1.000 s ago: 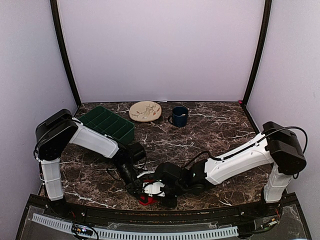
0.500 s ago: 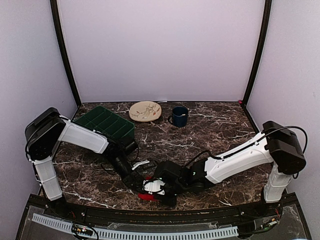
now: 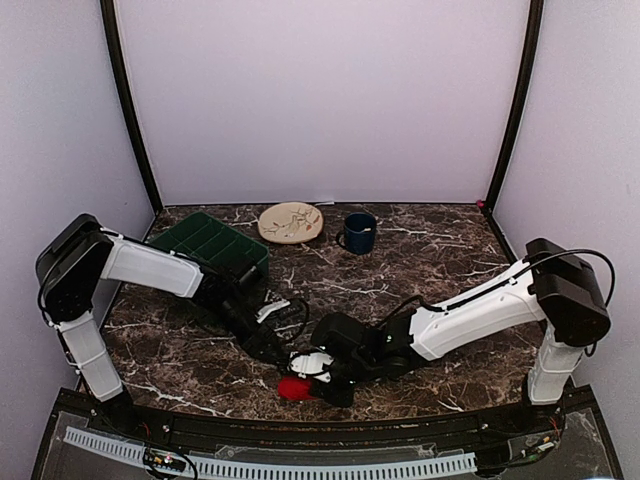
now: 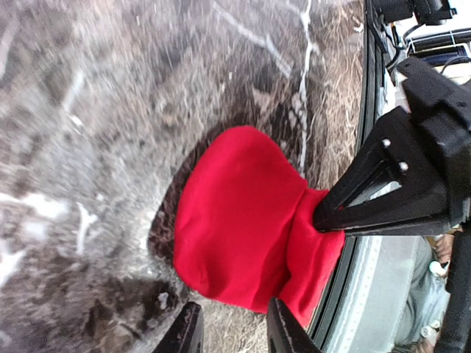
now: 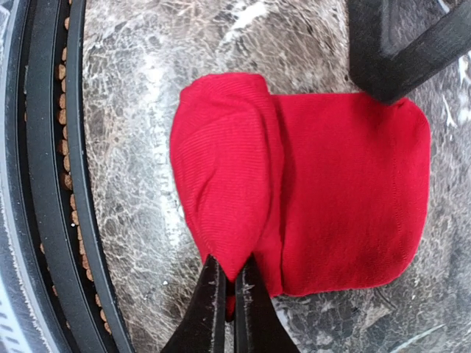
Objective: Roll the socks
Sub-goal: Roll the sock at the center of the board.
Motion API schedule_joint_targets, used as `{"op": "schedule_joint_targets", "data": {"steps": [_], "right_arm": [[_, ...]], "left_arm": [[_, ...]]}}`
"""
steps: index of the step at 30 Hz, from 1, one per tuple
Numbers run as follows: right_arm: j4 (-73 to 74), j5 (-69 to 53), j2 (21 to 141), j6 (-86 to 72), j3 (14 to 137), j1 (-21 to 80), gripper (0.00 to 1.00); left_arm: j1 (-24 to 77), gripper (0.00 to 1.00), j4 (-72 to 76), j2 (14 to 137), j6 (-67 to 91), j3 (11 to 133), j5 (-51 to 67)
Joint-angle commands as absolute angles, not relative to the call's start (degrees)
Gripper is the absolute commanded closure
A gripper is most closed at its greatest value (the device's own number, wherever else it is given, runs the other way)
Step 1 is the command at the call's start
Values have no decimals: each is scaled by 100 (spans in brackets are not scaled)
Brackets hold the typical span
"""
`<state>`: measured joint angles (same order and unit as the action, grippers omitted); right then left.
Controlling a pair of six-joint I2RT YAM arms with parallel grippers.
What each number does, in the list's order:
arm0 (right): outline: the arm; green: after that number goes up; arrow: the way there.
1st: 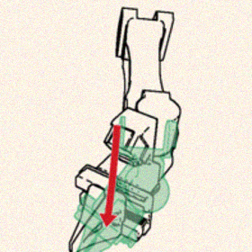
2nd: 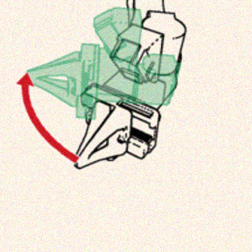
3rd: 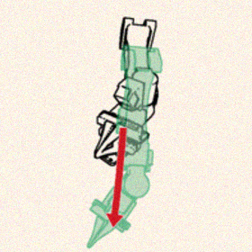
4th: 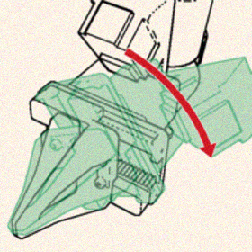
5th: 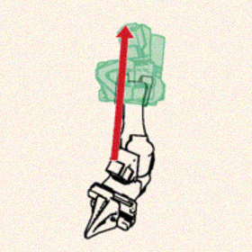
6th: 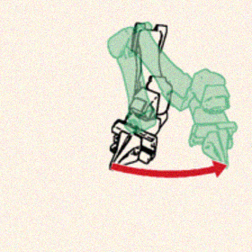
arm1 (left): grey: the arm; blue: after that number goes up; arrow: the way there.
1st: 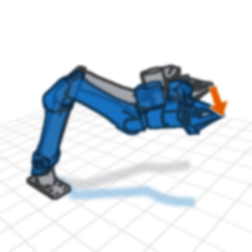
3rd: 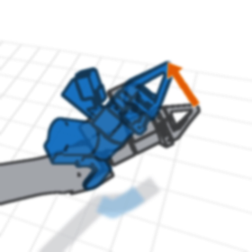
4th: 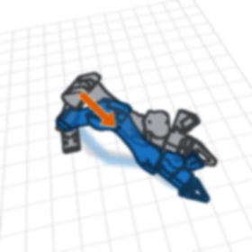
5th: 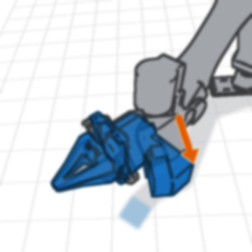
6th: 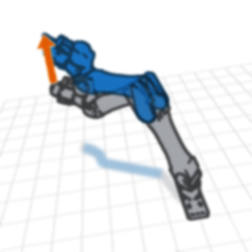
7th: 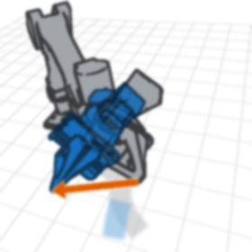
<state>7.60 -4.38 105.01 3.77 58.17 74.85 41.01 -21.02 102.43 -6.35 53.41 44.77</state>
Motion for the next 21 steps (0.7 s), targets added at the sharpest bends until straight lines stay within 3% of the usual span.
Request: {"op": "schedule_joint_targets", "data": {"steps": [1, 21], "right_arm": [[1223, -790, 10620, -33, 5810, 7284, 100], [2051, -3058, 11004, -251, 6447, 6397, 100]], "left_arm": [[4069, 68, -1882, 9730, -584, 5209, 4189], [4439, 67, -47, 7877, -672, 3747, 2438]]}}
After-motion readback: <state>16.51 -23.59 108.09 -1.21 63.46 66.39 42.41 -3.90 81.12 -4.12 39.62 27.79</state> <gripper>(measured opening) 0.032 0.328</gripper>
